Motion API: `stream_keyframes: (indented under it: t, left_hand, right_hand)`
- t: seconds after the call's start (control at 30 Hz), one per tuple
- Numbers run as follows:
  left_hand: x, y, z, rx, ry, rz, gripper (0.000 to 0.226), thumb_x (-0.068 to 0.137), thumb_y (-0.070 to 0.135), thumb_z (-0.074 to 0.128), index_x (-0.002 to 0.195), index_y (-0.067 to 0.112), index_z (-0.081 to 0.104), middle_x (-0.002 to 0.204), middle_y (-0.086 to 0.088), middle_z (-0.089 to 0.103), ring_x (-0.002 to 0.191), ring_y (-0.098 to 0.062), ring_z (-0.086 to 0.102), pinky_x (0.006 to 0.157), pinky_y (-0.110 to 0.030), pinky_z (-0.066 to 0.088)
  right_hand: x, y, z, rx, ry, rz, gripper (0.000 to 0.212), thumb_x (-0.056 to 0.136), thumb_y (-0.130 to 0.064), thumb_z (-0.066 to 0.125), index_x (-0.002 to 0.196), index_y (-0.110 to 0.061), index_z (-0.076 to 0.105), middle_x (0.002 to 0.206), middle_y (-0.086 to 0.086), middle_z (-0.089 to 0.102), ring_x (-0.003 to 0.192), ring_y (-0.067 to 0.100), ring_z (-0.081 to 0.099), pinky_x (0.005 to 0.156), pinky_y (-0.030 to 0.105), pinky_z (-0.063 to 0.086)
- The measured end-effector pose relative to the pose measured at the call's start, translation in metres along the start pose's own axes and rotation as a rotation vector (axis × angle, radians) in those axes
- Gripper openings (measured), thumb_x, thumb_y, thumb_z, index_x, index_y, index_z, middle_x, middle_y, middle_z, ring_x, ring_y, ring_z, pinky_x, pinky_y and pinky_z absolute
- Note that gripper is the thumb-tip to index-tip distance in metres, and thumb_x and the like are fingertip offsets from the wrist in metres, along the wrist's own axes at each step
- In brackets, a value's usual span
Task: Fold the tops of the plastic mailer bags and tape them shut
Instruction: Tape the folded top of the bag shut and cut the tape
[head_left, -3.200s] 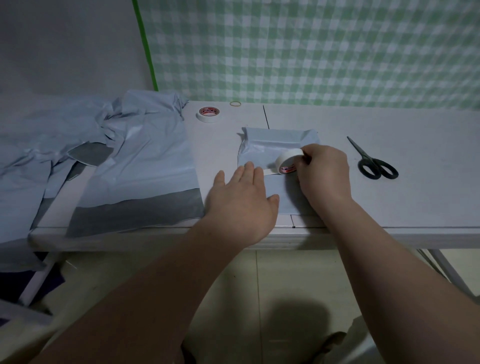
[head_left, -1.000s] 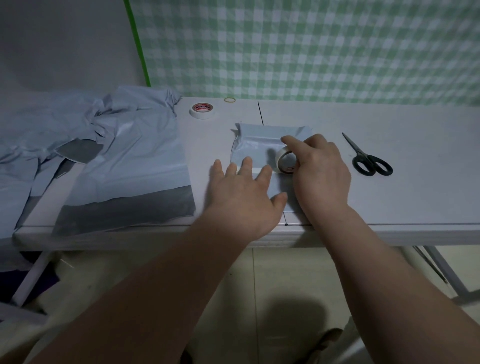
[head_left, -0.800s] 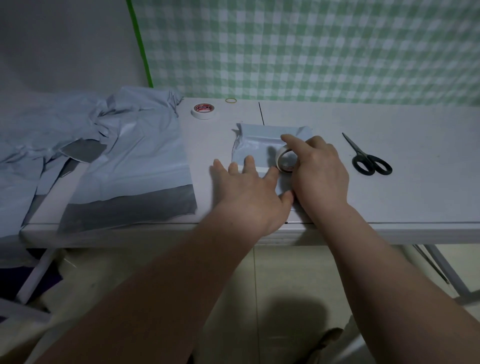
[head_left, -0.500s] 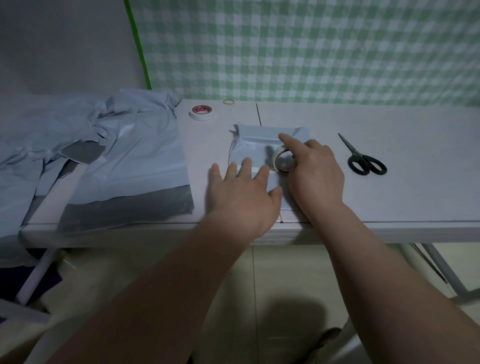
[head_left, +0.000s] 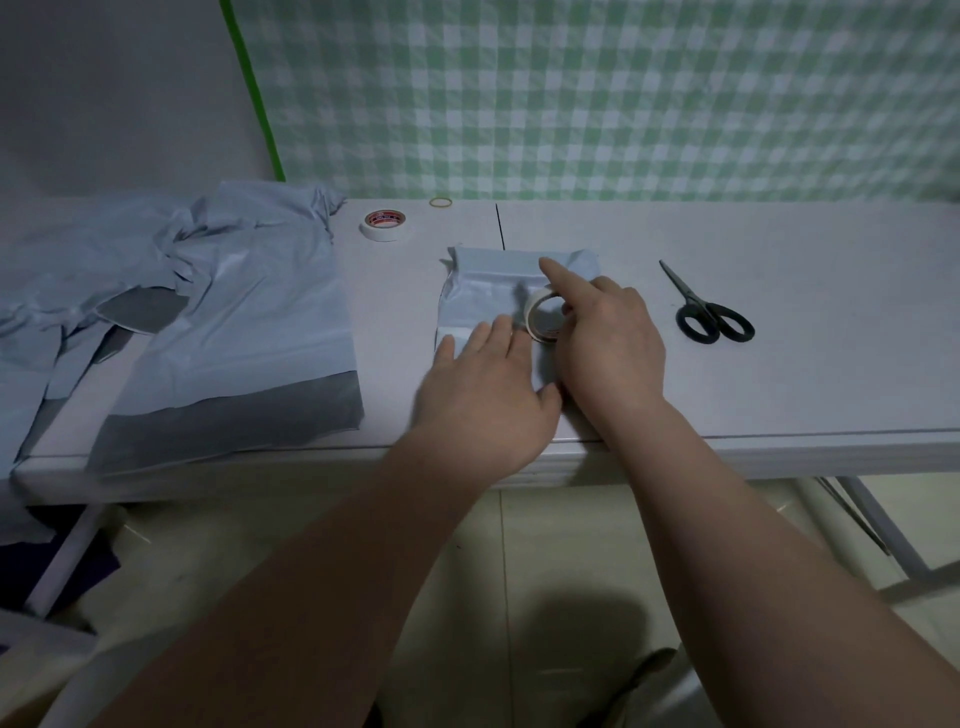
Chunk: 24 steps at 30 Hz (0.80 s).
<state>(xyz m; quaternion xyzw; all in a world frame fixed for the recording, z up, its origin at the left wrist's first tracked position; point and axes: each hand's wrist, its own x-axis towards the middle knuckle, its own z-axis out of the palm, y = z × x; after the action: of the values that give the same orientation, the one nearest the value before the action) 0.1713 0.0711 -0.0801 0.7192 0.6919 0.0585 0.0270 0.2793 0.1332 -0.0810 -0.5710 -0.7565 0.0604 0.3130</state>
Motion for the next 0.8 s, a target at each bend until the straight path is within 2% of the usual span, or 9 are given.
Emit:
stream_keyframes:
  t: [0.1,0.23,0.37,0.5,0.63,0.8]
  left_hand:
    - [-0.001,-0.001,0.001,0.031,-0.028,-0.007,0.068,0.097,0.052,0.022,0.152,0.013,0.008,0.161,-0.005,0.003,0.147,-0.019,0.003,0.119,-0.044,0.003]
    - [-0.001,0.000,0.001,0.028,-0.021,-0.006,0.068,0.098,0.052,0.022,0.152,0.013,0.010,0.160,-0.005,0.004,0.147,-0.020,0.005,0.119,-0.044,0.005]
    - [-0.002,0.000,0.000,0.008,-0.035,-0.024,0.067,0.098,0.052,0.023,0.152,0.014,0.009,0.161,-0.004,0.003,0.147,-0.021,0.004,0.118,-0.044,0.006]
    - [-0.003,0.000,0.000,0.002,-0.044,-0.032,0.067,0.098,0.052,0.021,0.152,0.015,0.008,0.161,-0.005,0.001,0.147,-0.023,0.003,0.119,-0.045,0.006]
    - [-0.002,-0.001,0.001,0.005,-0.050,-0.038,0.067,0.098,0.053,0.021,0.152,0.016,0.007,0.161,-0.005,0.000,0.147,-0.023,0.002,0.118,-0.045,0.006]
    - [-0.002,-0.001,0.000,0.004,-0.060,-0.032,0.068,0.098,0.054,0.019,0.152,0.016,0.006,0.161,-0.005,-0.001,0.147,-0.024,0.001,0.118,-0.045,0.006]
  right_hand:
    - [0.003,0.007,-0.001,0.143,-0.018,0.086,0.058,0.090,-0.014,0.047,0.142,-0.037,0.038,0.106,0.004,0.066,0.102,0.028,0.053,0.077,0.033,0.040]
    - [0.004,0.013,-0.003,0.180,-0.044,0.089,0.045,0.090,-0.015,0.050,0.130,-0.033,0.055,0.111,0.000,0.068,0.111,0.027,0.055,0.091,0.037,0.044]
    - [0.008,0.017,-0.009,0.192,-0.047,0.063,0.044,0.091,-0.013,0.047,0.130,-0.033,0.056,0.116,0.002,0.067,0.111,0.024,0.056,0.090,0.036,0.046]
    - [0.011,0.024,-0.014,0.120,-0.034,0.048,0.046,0.092,-0.013,0.045,0.132,-0.034,0.054,0.118,0.005,0.065,0.111,0.027,0.055,0.087,0.038,0.047]
    - [0.009,0.031,-0.019,0.052,-0.025,-0.027,0.049,0.091,-0.007,0.042,0.133,-0.028,0.054,0.107,0.013,0.067,0.103,0.034,0.054,0.083,0.043,0.047]
    - [0.005,0.030,-0.026,-0.099,-0.011,-0.095,0.053,0.089,-0.002,0.037,0.135,-0.026,0.052,0.098,0.014,0.060,0.103,0.033,0.043,0.078,0.039,0.039]
